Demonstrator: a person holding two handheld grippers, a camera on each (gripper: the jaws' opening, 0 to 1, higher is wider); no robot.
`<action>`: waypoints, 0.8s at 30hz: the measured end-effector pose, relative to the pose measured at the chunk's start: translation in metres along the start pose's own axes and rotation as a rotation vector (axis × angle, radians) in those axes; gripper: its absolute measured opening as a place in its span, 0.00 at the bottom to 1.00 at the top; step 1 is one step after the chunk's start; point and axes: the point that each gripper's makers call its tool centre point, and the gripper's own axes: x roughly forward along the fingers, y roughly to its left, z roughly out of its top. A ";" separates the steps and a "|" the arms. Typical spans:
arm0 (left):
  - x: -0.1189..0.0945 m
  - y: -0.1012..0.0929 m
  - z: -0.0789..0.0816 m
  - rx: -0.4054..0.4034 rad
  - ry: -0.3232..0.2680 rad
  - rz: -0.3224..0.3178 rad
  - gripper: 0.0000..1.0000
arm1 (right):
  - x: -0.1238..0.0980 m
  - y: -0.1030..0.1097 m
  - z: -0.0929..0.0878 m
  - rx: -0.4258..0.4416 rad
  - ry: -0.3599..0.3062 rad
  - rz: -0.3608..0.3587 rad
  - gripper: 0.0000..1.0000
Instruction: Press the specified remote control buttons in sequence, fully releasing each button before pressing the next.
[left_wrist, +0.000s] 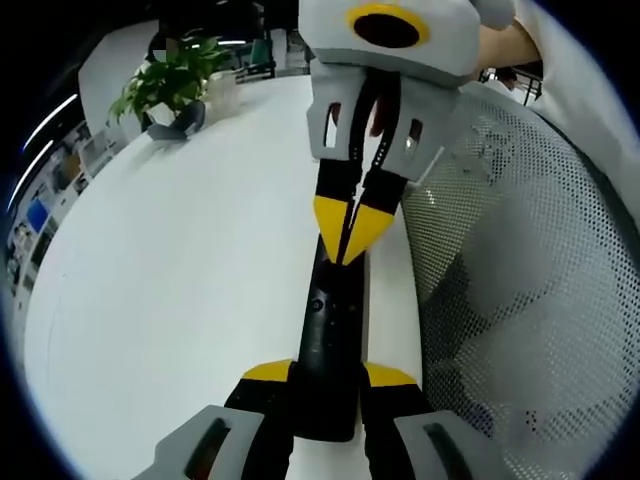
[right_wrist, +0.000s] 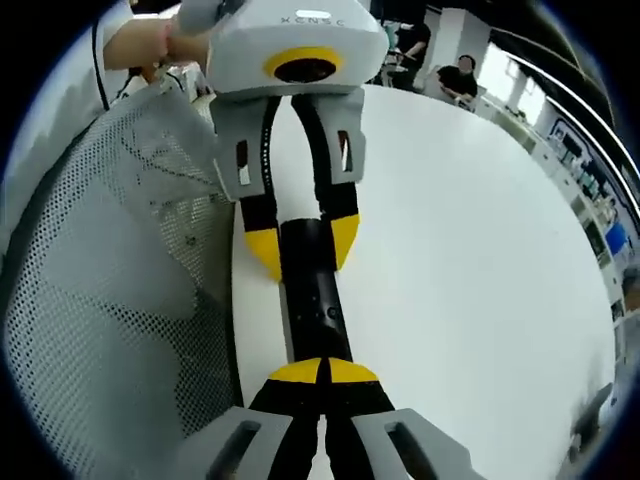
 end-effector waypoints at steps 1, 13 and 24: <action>0.000 0.000 0.000 0.000 -0.003 0.001 0.24 | 0.000 0.000 0.001 0.041 -0.036 0.001 0.00; 0.000 0.000 0.000 -0.003 -0.008 0.001 0.24 | 0.002 0.002 0.007 -0.001 -0.111 -0.010 0.00; 0.000 0.000 0.000 0.000 -0.020 -0.001 0.24 | 0.007 0.001 0.010 -0.027 -0.035 0.003 0.00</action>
